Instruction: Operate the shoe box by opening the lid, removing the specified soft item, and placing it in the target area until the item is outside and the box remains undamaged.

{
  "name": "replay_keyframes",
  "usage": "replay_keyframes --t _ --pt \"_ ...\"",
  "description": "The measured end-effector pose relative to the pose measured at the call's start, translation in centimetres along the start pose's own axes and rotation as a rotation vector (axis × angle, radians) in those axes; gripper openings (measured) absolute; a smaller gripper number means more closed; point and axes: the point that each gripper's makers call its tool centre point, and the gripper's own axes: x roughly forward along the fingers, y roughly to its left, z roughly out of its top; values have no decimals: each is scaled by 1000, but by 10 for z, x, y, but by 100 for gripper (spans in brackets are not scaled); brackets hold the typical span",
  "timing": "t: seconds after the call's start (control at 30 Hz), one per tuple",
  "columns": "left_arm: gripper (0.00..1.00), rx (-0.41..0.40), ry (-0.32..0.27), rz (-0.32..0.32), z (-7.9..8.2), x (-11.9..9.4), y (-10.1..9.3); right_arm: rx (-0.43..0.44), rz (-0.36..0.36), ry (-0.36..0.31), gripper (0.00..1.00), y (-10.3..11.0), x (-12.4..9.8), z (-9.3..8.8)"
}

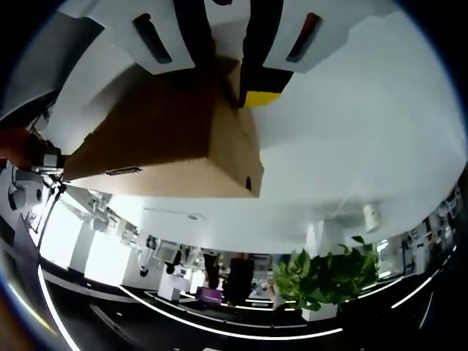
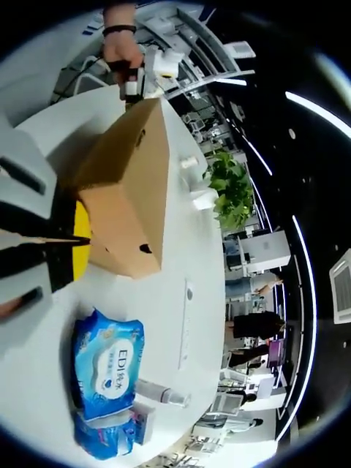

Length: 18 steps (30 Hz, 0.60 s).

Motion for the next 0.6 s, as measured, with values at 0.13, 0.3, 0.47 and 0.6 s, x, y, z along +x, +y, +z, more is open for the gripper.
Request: replay_keyframes --t 0.13,0.3,0.47,0.6 --pt "9 0 0 -3 -1 -2 -1 3 1 0 0 0 0 -1" --pt "9 -2 -2 -5 -2 -3 -1 11 3 -3 0 2 -2 -1" --pt "9 -1 -2 -5 -4 -6 -1 16 4 -9 0 5 -7 0" --pt "9 4 0 -3 -5 -9 -1 11 7 -9 0 6 -7 0"
